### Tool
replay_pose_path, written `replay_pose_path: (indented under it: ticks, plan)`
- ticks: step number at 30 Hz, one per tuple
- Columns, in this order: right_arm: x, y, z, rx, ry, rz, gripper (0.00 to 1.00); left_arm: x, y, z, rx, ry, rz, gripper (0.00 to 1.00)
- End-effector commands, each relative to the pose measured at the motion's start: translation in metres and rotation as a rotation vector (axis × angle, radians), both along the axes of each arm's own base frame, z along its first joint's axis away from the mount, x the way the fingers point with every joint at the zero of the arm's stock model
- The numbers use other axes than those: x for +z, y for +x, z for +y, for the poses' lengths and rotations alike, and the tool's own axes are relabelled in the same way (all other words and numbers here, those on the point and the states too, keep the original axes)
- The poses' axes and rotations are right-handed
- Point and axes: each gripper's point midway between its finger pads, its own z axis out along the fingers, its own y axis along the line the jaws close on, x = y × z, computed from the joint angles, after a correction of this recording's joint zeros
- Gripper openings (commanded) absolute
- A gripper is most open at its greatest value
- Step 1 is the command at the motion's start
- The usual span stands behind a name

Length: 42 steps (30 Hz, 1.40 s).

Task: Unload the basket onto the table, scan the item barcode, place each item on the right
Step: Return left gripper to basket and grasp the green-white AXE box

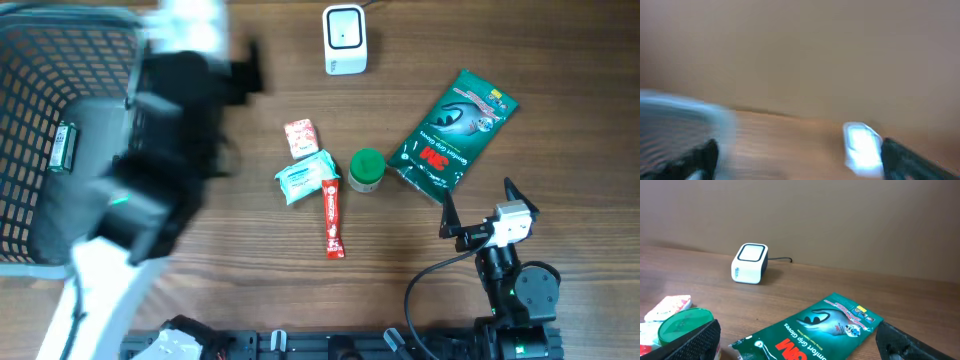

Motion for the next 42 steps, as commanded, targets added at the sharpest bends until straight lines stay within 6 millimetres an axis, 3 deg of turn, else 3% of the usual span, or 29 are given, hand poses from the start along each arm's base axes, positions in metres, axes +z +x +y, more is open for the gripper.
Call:
replay_pose_path:
  ticks: [1,4,8,9,11,14,17,21,23,25,30,36,42]
  plan:
    - [0.001,0.000,-0.001,-0.005,-0.005,-0.006,0.99,-0.009,-0.022,0.121,0.445,-0.277,-0.071,1.00]
    - [0.001,0.000,-0.001,-0.005,-0.005,-0.006,1.00,-0.047,-0.029,0.166,0.567,-0.426,0.017,1.00]
    - [0.001,0.000,-0.001,-0.005,-0.005,-0.006,1.00,-0.108,-0.024,0.214,0.686,-0.472,0.197,1.00]
    - [0.001,0.000,-0.001,-0.005,-0.005,-0.006,1.00,-0.126,-0.020,0.226,0.710,-0.445,0.261,0.95]
    - [0.001,0.000,-0.001,-0.005,-0.005,-0.006,1.00,-0.151,-0.013,0.240,0.714,-0.390,0.343,0.86]
    - [0.001,0.000,-0.001,-0.005,-0.005,-0.006,1.00,-0.187,-0.004,0.256,0.725,-0.350,0.433,0.87]
    - [0.001,0.000,-0.001,-0.005,-0.005,-0.006,1.00,-0.216,0.007,0.265,0.670,-0.335,0.484,0.89]
    - [0.001,0.000,-0.001,-0.005,-0.005,-0.006,1.00,-0.245,0.030,0.254,0.363,-0.252,0.553,0.94]
    - [0.001,0.000,-0.001,-0.005,-0.005,-0.006,1.00,-0.262,0.029,0.256,0.276,-0.191,0.609,1.00]
    - [0.001,0.000,-0.001,-0.005,-0.005,-0.006,1.00,-0.281,0.022,0.266,0.236,-0.117,0.683,1.00]
    - [0.001,0.000,-0.001,-0.005,-0.005,-0.006,1.00,-0.312,0.010,0.286,0.236,-0.129,0.764,1.00]
    - [0.001,0.000,-0.001,-0.005,-0.005,-0.006,1.00,-0.346,0.011,0.298,0.221,-0.179,0.794,1.00]
    - [0.001,0.000,-0.001,-0.005,-0.005,-0.006,1.00,-0.362,0.018,0.304,0.208,-0.158,0.799,1.00]
